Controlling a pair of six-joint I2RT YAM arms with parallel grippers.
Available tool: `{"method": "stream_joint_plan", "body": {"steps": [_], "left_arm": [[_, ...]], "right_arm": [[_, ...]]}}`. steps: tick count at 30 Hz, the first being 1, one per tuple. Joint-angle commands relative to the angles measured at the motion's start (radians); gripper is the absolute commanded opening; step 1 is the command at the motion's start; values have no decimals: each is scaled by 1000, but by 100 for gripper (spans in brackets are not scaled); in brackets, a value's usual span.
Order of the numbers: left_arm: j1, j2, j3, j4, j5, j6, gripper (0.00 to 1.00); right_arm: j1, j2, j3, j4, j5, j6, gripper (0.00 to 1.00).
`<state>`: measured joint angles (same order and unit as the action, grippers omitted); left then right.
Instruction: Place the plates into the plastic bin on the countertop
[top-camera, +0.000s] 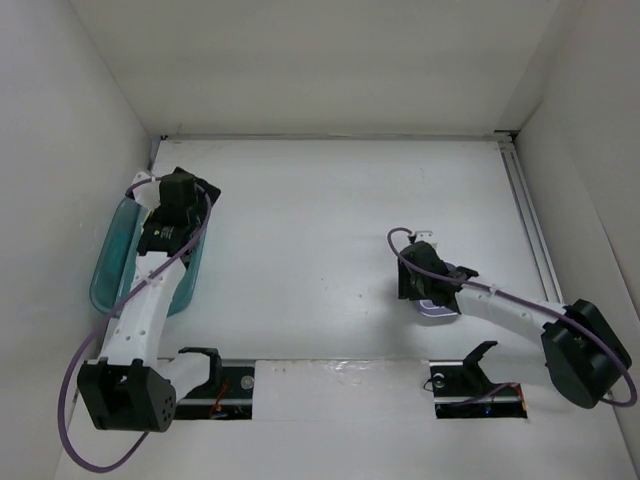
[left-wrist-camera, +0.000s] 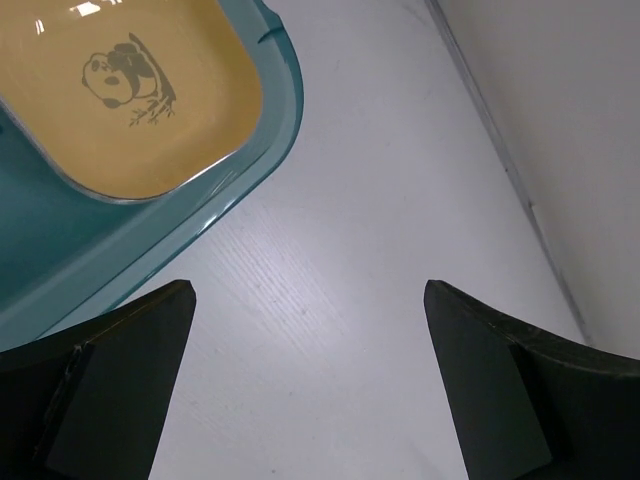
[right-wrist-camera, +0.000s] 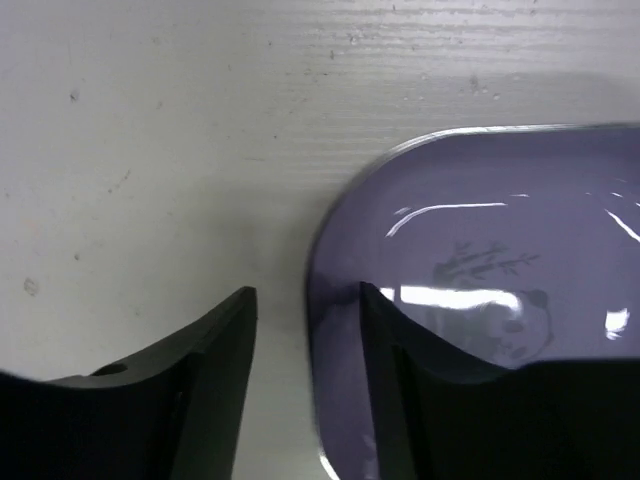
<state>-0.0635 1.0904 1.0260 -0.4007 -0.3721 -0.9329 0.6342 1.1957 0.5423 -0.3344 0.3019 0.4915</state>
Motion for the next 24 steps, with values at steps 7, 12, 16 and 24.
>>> {"method": "stream_joint_plan", "body": {"steps": [7,12,16,24], "left_arm": [[2,61,-34,74,199,195,99],[-80,250,156,-13,338,339,99],[-254,370,314,-133,308,434,99],[-384,413,304,-164,426,493,99]], "right_arm": [[-7,130,62,129,-130,-79,0],[99,71,85,198,-260,-278,0],[197,48,187,161,-300,-459,0],[358,186,360,81,-391,-672,0]]}}
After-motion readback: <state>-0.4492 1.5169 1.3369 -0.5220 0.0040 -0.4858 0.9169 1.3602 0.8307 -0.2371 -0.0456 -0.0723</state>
